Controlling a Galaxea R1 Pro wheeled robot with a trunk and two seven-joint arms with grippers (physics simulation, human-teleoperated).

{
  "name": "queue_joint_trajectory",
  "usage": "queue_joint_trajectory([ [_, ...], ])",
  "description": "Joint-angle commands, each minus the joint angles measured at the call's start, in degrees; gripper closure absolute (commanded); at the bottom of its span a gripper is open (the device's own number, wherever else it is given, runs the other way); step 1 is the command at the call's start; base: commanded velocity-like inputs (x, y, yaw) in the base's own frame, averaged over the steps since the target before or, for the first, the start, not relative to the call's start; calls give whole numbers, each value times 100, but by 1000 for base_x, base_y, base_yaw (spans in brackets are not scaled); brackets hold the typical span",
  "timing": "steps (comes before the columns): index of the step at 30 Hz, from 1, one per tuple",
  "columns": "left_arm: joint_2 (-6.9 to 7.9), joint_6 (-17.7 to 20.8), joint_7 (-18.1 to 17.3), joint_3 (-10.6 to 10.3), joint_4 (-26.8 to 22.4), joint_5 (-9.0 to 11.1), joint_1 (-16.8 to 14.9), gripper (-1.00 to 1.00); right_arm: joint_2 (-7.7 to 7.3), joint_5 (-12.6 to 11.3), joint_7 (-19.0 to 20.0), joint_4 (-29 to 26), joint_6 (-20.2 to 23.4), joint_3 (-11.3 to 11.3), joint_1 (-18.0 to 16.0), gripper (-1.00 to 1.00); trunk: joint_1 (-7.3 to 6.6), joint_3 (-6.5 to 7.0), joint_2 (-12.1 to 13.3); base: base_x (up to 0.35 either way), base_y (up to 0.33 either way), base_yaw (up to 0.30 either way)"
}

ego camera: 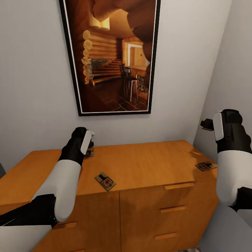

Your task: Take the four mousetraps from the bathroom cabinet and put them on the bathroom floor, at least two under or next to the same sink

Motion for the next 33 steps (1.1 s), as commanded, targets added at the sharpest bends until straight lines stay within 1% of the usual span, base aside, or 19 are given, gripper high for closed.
queue_joint_trajectory([
  [1,-5,9,39,16,12,38,-5,-100,-2,-73,-62,-3,14,2,-5,100,0,-7,-3,0,0,0],
  [7,-5,3,33,15,230,41,-5,-100,-2,-71,-62,-2,14,4,-5,100,0,-7,-3,0,0,0],
  [9,-5,2,36,12,344,69,-5,-100,-2,-67,-62,-7,14,0,-5,100,0,-7,-3,0,0,0],
  [11,-5,-2,45,7,460,151,-5,-100,-8,-68,-62,-9,14,-3,-5,100,0,-7,-3,0,0,0],
  [12,-5,-4,56,4,521,227,-5,-100,-16,-69,-62,-10,14,0,-5,100,0,-7,-3,0,0,0],
  [16,-5,-6,94,-6,604,443,-5,-100,-25,-69,-62,-11,14,3,-5,100,0,-7,-3,0,0,0],
  [18,-5,-7,104,-15,618,495,-5,-100,-27,-71,-62,-11,14,5,-5,100,0,-7,-3,0,0,0],
  [26,-5,-7,112,-47,599,554,-5,-100,-28,-71,-62,-5,14,6,-5,100,0,-7,-3,0,0,0],
  [33,-5,-8,113,-58,561,747,-5,-100,-29,-72,-62,-3,14,4,-5,100,0,-7,-3,0,0,0],
])
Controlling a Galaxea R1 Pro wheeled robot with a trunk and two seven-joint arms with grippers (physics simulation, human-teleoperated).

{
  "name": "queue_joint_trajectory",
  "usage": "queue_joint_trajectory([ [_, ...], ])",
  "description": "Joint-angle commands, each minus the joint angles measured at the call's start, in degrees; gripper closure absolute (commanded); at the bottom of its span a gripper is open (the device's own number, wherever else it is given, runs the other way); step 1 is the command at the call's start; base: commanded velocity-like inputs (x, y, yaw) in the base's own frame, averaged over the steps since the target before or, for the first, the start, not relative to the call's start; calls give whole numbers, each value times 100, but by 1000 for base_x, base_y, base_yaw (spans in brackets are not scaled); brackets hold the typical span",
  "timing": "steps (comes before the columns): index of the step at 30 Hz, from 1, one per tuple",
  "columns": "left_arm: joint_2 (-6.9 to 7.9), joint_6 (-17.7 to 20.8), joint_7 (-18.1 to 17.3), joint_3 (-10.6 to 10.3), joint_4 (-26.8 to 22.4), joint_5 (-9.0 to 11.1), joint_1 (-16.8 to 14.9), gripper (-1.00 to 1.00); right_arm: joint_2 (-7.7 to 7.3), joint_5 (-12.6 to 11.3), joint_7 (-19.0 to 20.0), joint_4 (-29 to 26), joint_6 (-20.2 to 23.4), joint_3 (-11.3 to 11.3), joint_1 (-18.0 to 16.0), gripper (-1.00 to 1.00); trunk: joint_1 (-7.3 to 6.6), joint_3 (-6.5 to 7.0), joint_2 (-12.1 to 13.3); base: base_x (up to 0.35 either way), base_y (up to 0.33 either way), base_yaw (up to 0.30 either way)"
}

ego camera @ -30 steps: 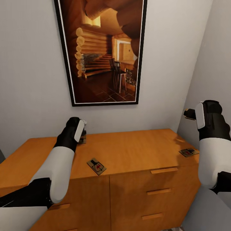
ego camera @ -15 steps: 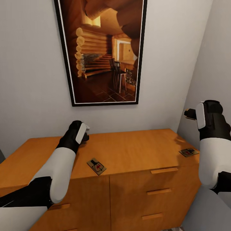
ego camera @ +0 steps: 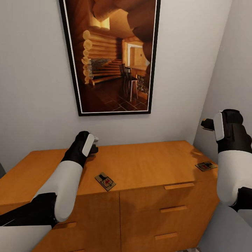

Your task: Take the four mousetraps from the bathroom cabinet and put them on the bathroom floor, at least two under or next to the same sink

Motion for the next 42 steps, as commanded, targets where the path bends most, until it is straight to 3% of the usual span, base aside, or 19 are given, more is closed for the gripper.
queue_joint_trajectory([
  [1,-5,2,55,16,-5,90,-4,-100,-2,-73,-62,-3,14,1,-5,100,0,-7,-3,0,0,0],
  [20,-5,-11,59,13,98,160,-4,-100,-2,-73,-62,-12,14,1,-5,100,0,-7,-3,0,0,0],
  [42,-5,-16,81,-4,580,105,-4,-100,-2,-73,-62,-12,14,1,-5,100,0,-7,-3,0,0,0],
])
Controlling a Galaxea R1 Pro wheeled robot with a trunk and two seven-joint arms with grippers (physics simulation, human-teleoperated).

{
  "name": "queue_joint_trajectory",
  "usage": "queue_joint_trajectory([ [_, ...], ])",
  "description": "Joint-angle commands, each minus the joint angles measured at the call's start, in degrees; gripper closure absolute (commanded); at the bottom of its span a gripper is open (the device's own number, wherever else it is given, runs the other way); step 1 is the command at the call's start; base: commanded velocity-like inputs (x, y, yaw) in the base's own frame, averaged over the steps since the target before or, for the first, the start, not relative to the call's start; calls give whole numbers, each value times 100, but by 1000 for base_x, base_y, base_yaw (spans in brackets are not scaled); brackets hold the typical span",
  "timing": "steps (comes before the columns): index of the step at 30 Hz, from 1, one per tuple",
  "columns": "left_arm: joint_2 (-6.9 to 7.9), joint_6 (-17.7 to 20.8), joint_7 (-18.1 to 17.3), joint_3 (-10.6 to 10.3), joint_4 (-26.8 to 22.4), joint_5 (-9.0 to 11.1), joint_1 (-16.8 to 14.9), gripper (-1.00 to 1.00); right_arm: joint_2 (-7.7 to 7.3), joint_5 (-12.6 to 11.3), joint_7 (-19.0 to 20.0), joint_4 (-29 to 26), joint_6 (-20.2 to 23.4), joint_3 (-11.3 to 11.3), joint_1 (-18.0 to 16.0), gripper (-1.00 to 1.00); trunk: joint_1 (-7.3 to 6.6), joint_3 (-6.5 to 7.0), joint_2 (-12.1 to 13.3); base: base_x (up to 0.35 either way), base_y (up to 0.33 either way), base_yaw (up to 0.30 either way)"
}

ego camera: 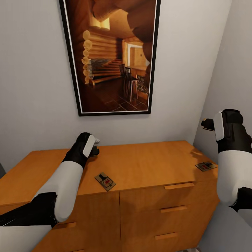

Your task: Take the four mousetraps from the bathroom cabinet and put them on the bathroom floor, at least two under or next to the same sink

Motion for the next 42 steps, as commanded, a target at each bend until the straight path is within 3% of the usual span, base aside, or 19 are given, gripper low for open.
queue_joint_trajectory([
  [1,-5,20,57,20,380,15,-1,-100,-2,-74,-62,-3,14,1,-4,100,0,-8,-2,0,0,0],
  [7,-5,22,57,20,390,12,-1,-100,-2,-74,-62,-3,14,1,-4,100,0,-8,-2,0,0,0],
  [8,-5,21,57,20,391,12,-1,100,-2,-74,-62,-3,14,1,-4,100,0,-8,-2,0,0,0],
  [27,-5,25,63,21,240,5,-1,100,-2,-74,-62,-11,14,1,-4,100,0,-8,-2,0,0,0],
  [34,-5,33,234,22,-869,67,-1,100,-2,-74,-62,-12,14,1,-4,100,0,-8,-2,0,0,0],
  [42,-5,35,258,-275,-1128,189,-1,100,-2,-74,-62,-12,14,1,-4,100,0,-8,-2,0,0,0],
])
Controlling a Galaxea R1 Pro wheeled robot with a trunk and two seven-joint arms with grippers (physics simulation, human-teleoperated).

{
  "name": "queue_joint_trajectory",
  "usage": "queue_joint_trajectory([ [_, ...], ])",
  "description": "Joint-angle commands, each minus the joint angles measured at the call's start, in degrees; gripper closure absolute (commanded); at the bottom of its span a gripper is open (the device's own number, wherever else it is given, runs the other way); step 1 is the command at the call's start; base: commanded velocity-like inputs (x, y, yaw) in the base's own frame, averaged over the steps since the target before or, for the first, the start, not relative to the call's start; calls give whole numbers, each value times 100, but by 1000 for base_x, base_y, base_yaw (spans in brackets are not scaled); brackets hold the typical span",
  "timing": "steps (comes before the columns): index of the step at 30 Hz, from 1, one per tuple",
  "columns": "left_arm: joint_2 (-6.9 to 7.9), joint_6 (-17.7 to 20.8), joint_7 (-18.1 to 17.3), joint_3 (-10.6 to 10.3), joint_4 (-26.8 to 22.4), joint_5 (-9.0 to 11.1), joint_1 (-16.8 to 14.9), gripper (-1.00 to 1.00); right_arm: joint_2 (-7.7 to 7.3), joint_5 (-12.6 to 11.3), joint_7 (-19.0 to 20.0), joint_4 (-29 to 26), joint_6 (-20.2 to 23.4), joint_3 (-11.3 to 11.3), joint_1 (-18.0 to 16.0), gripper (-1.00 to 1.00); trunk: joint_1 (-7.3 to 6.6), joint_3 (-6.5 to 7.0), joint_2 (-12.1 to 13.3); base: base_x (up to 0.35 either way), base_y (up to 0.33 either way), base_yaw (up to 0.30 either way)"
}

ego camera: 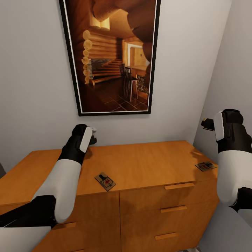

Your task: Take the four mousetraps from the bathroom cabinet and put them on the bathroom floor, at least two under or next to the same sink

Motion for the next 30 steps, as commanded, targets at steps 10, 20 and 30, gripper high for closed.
queue_joint_trajectory([
  [10,-5,12,54,-42,-72,290,-5,100,2,-73,-59,-3,14,8,-5,100,0,-7,-3,-41,0,0],
  [20,-5,15,55,-41,5,309,-5,100,7,-73,-54,-3,14,10,-5,100,0,-7,-3,-309,0,0],
  [30,-5,20,55,-30,123,317,-5,100,24,-105,-54,-11,14,15,-5,100,0,-7,-3,-345,0,0],
])
